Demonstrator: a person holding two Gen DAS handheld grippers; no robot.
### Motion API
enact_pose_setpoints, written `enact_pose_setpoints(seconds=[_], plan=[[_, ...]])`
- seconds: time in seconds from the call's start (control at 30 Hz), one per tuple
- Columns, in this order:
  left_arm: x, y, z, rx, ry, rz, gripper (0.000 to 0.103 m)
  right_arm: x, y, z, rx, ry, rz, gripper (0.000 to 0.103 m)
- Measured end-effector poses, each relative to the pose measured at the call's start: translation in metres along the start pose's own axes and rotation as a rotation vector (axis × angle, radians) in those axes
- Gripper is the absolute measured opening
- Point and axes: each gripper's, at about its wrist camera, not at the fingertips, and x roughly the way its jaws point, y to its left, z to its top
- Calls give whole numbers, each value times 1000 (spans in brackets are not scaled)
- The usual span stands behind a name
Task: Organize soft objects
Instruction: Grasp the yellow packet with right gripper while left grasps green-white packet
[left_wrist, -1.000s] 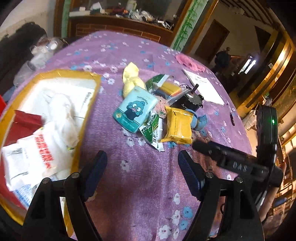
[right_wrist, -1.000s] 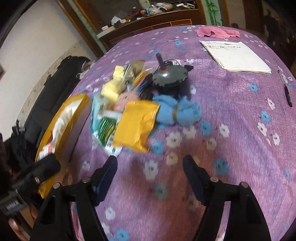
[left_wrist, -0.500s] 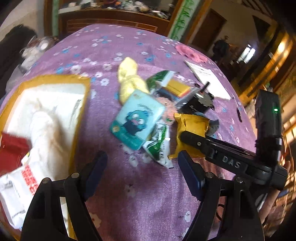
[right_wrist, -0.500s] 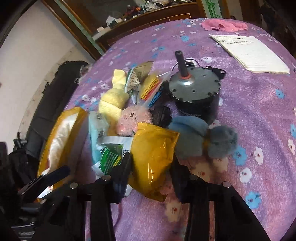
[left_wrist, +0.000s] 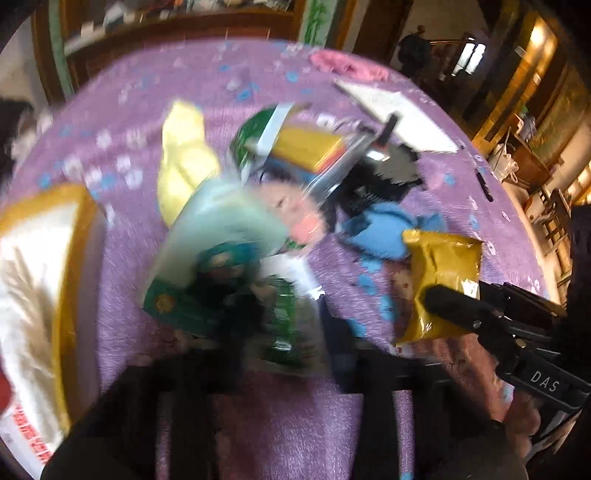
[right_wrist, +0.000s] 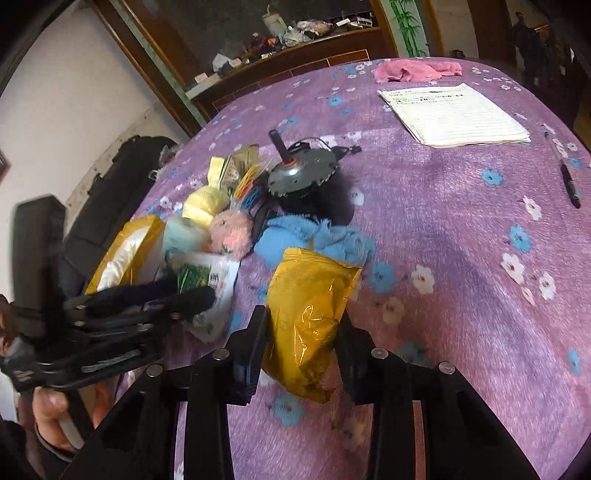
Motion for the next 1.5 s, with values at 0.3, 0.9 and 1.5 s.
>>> enact_pose_setpoints(seconds=[0.3,0.9,1.5], plan=[[-29,-5,-37,-74,-34,-79,18,17,-16,-3,20,-21,125,33],[-15,1,-38,-20,-45,-188,18,21,-22,-3,34,-22,159,33],[-20,-8,-40,10,-88,-165,18,10,-9,-13,-26,-55,57,33]])
